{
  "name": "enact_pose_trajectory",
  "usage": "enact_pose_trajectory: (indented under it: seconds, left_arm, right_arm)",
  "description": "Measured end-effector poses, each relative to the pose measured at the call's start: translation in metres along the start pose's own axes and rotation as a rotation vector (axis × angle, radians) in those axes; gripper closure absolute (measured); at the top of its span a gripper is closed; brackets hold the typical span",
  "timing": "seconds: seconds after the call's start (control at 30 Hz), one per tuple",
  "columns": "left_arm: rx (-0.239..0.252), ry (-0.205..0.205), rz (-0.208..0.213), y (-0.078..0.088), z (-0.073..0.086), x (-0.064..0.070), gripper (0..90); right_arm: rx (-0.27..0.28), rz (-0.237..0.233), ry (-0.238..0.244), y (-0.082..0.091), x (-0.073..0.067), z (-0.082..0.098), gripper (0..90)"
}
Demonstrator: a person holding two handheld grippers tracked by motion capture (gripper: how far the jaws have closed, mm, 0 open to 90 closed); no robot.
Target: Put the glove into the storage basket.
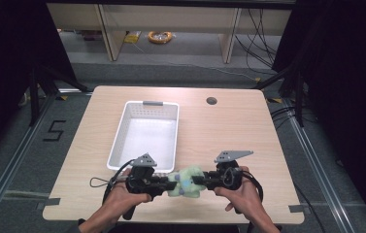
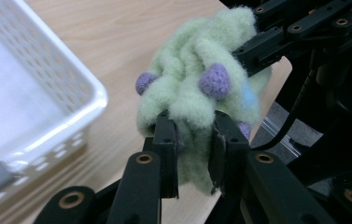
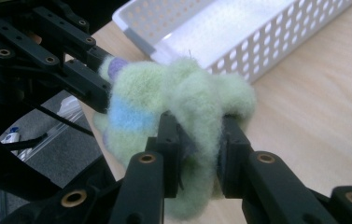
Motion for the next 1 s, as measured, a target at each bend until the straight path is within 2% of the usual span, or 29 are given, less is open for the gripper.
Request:
enact_pose_trajectory:
  seconds: [0.03, 0.07, 0.13, 0.17, 0.27, 0.3, 0.33, 0.37, 0.4, 0.43, 0.6, 0.7, 0.87, 1.0]
  left_arm:
    - [0.004, 0.003, 0.009, 0.003, -0.003, -0.002, 74.0]
    - [0.006, 0.005, -0.003, 0.006, -0.005, -0.004, 74.0]
    - [0.004, 0.003, -0.013, 0.011, -0.011, -0.01, 74.0]
    - [0.003, 0.003, -0.007, 0.013, -0.013, -0.012, 74.0]
    - [0.007, 0.008, -0.034, 0.022, -0.022, -0.021, 74.0]
    - [0.003, 0.009, -0.035, 0.025, -0.024, -0.024, 74.0]
    - [0.012, 0.014, -0.046, 0.027, -0.027, -0.027, 74.0]
    - [0.004, 0.012, -0.045, 0.03, -0.03, -0.031, 74.0]
    - [0.006, 0.015, -0.055, 0.032, -0.032, -0.035, 74.0]
    - [0.006, 0.018, -0.078, 0.033, -0.034, -0.04, 73.9]
    - [-0.018, 0.032, -0.107, 0.04, -0.037, -0.058, 74.0]
    - [-0.035, 0.052, -0.124, 0.046, -0.038, -0.071, 74.0]
    - [-0.059, 0.079, -0.154, 0.053, -0.036, -0.093, 74.0]
    - [-0.074, 0.117, -0.167, 0.054, -0.031, -0.11, 74.0]
  right_arm:
    - [-0.006, 0.002, 0.011, 0.0, -0.001, -0.003, 75.0]
    - [-0.006, -0.016, 0.018, -0.001, -0.003, -0.007, 74.9]
    - [-0.007, -0.01, 0.008, -0.001, -0.004, -0.019, 75.0]
    - [-0.003, -0.013, 0.032, -0.002, -0.003, -0.023, 75.0]
    - [-0.006, -0.006, 0.039, -0.005, -0.006, -0.037, 75.0]
    - [-0.006, -0.009, 0.023, -0.006, -0.009, -0.042, 75.0]
    - [-0.006, -0.015, 0.046, -0.008, -0.008, -0.048, 75.0]
    - [-0.011, -0.004, 0.04, -0.009, -0.008, -0.052, 75.0]
    - [-0.012, -0.007, 0.049, -0.011, -0.007, -0.058, 75.0]
    - [-0.008, -0.015, 0.039, -0.017, -0.009, -0.066, 75.0]
    - [-0.029, 0.011, 0.06, -0.029, -0.007, -0.079, 75.0]
    - [-0.032, -0.002, 0.052, -0.039, -0.009, -0.089, 75.0]
    - [-0.045, 0.007, 0.054, -0.056, -0.011, -0.102, 75.0]
    - [-0.056, 0.013, 0.032, -0.074, -0.01, -0.107, 74.9]
Point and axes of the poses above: each handheld gripper's, and its own axes: y roughly backward along the jaws, z roughly out of its underside, x roughly to its right, the point moved 10 cm from there along -y, roughly forward along the jaws, and after that the axes turned 5 degrees about -y, right-handed, at the moved point
